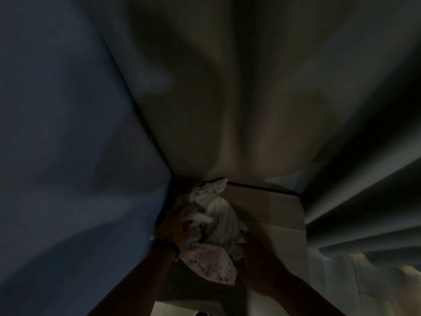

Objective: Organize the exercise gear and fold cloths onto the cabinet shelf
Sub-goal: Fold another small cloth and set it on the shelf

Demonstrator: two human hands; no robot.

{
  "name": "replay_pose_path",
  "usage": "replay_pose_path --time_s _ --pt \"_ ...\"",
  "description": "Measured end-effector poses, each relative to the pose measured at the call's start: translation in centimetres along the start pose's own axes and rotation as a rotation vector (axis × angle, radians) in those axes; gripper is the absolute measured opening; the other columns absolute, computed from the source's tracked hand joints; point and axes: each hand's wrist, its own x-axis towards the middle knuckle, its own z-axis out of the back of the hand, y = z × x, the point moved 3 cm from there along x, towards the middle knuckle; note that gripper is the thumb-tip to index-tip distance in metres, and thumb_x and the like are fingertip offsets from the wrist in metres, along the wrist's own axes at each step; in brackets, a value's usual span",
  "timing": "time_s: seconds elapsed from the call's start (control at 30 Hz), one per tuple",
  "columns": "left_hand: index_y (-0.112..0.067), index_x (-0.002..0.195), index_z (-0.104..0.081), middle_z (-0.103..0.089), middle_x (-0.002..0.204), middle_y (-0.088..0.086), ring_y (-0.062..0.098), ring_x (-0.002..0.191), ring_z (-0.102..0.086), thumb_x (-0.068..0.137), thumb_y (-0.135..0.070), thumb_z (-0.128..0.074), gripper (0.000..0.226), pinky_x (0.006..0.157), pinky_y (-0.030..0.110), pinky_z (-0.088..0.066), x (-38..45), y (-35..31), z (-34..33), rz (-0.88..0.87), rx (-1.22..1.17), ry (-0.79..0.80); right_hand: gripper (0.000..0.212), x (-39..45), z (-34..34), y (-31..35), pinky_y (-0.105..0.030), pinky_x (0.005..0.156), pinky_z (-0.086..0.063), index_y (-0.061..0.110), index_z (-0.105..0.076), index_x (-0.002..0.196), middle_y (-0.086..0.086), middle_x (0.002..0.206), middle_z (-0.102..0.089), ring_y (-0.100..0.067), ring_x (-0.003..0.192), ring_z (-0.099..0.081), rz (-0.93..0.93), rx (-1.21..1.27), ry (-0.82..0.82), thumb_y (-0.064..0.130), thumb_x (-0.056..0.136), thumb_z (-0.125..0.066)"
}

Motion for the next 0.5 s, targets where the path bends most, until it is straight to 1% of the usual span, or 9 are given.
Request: replay_pose_path --time_s 0.07,0.13,0.17,0.23,0.27,0.3,0.4,0.47,0.5 --pt "-0.002 0.132 -0.054 -0.052 0.137 0.019 0.032 0.126 -0.048 0.094 -0.026 -0.060 0.045 0.106 0.036 -0.033 -1.6 -0.8 3.0 0.006 -0.164 -0.254 0.064 0.4 0.7 0.9 -0.024 0.119 -0.009 0.021 -0.017 0.153 0.001 0.162 -0.004 -0.014 0.148 -0.004 -0.024 0.065 -0.014 0.040 0.098 -0.043" --pt "0.001 0.109 -0.065 -0.065 0.111 0.022 0.028 0.102 -0.060 0.088 -0.018 -0.069 0.029 0.090 0.033 -0.041 -3.4 -1.2 5.9 0.006 -0.333 -0.452 0.073 0.8 1.9 2.3 -0.020 0.117 -0.009 0.017 -0.008 0.153 0.001 0.161 -0.009 -0.012 0.147 -0.011 -0.001 0.177 -0.087 0.036 0.096 -0.049" --pt "0.000 0.104 -0.066 -0.067 0.106 0.019 0.024 0.097 -0.060 0.086 -0.017 -0.072 0.026 0.088 0.034 -0.044 -4.3 -1.5 7.1 0.024 -0.484 -0.468 0.076 1.0 2.7 3.1 -0.020 0.118 -0.009 0.015 -0.007 0.153 0.001 0.160 -0.011 -0.011 0.146 -0.013 0.026 0.221 -0.140 0.036 0.095 -0.052" --pt "-0.006 0.100 -0.067 -0.070 0.101 0.013 0.023 0.093 -0.064 0.086 -0.015 -0.071 0.017 0.088 0.043 -0.051 -6.0 -1.9 9.2 0.051 -0.750 -0.357 0.081 1.4 4.4 4.6 -0.021 0.117 -0.015 0.013 -0.013 0.152 0.002 0.158 -0.019 -0.010 0.145 -0.019 0.118 0.280 -0.240 0.038 0.090 -0.059" --pt "-0.009 0.094 -0.068 -0.071 0.092 0.009 0.023 0.088 -0.065 0.087 -0.011 -0.069 0.008 0.083 0.046 -0.053 -6.9 -2.3 10.1 0.036 -0.838 -0.308 0.083 1.4 5.3 5.3 -0.022 0.117 -0.019 0.014 -0.019 0.151 0.003 0.156 -0.025 -0.009 0.143 -0.024 0.155 0.352 -0.285 0.037 0.086 -0.064" --pt "-0.012 0.088 -0.068 -0.070 0.082 0.005 0.020 0.079 -0.066 0.088 -0.008 -0.067 0.004 0.076 0.044 -0.054 -7.8 -2.8 11.0 0.015 -0.882 -0.307 0.084 1.3 6.2 6.1 -0.023 0.116 -0.022 0.017 -0.023 0.151 0.006 0.154 -0.029 -0.006 0.142 -0.026 0.199 0.422 -0.319 0.036 0.083 -0.068" --pt "-0.013 0.078 -0.065 -0.062 0.058 -0.006 0.004 0.054 -0.055 0.090 -0.005 -0.062 0.015 0.055 0.023 -0.046 -10.5 -4.5 13.1 -0.025 -0.969 -0.369 0.082 1.0 8.2 7.8 -0.032 0.117 -0.025 0.022 -0.026 0.150 0.008 0.153 -0.032 -0.006 0.142 -0.027 0.347 0.466 -0.334 0.031 0.081 -0.069" --pt "-0.014 0.075 -0.063 -0.058 0.051 -0.012 -0.003 0.046 -0.051 0.091 -0.013 -0.059 0.017 0.046 0.013 -0.041 -12.0 -6.0 13.8 -0.010 -1.029 -0.396 0.069 1.0 9.3 8.3 -0.036 0.114 -0.031 0.019 -0.039 0.144 0.002 0.148 -0.041 -0.013 0.138 -0.036 0.429 0.409 -0.320 0.029 0.082 -0.067" --pt "-0.014 0.071 -0.060 -0.055 0.048 -0.012 -0.002 0.042 -0.049 0.091 -0.020 -0.059 0.020 0.043 0.012 -0.039 -12.6 -6.7 13.9 0.015 -1.056 -0.398 0.056 1.0 9.8 8.3 -0.037 0.112 -0.034 0.015 -0.050 0.137 -0.002 0.143 -0.048 -0.017 0.134 -0.042 0.467 0.364 -0.328 0.026 0.084 -0.067"
